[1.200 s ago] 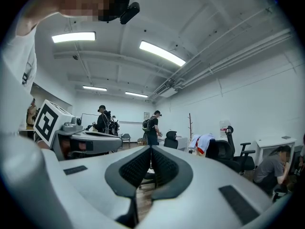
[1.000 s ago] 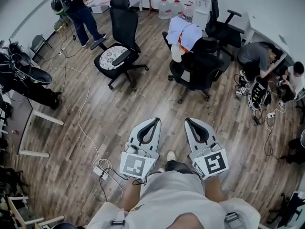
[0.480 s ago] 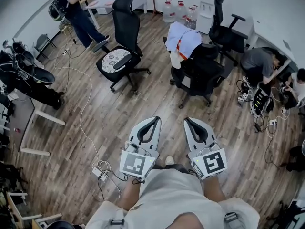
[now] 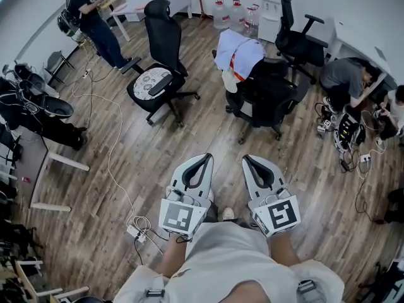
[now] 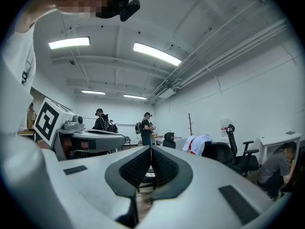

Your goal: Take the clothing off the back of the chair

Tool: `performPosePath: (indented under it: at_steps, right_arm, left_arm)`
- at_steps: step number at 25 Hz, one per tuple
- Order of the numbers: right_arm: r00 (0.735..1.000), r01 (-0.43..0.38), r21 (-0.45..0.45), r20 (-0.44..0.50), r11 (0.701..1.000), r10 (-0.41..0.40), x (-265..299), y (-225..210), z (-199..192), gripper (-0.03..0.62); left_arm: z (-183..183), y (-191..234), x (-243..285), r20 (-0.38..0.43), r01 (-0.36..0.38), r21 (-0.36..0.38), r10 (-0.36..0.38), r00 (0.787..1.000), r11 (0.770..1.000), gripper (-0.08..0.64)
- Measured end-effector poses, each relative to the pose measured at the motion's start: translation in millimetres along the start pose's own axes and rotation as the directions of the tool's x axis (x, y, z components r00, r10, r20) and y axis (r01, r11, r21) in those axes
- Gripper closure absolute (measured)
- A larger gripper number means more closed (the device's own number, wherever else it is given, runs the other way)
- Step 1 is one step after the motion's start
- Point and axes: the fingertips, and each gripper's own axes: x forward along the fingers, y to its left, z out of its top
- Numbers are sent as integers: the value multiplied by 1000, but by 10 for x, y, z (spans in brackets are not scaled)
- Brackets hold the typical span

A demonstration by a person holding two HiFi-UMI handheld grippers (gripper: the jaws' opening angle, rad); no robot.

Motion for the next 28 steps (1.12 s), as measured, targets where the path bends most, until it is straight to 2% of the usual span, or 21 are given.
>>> performPosePath:
  at_steps: [28]
  right_arm:
    - [987, 157, -19, -43, 987, -158, 1313, -234, 5, 571]
  left_arm:
    - [-102, 1184, 719, 23, 141, -26, -141, 990, 990, 543]
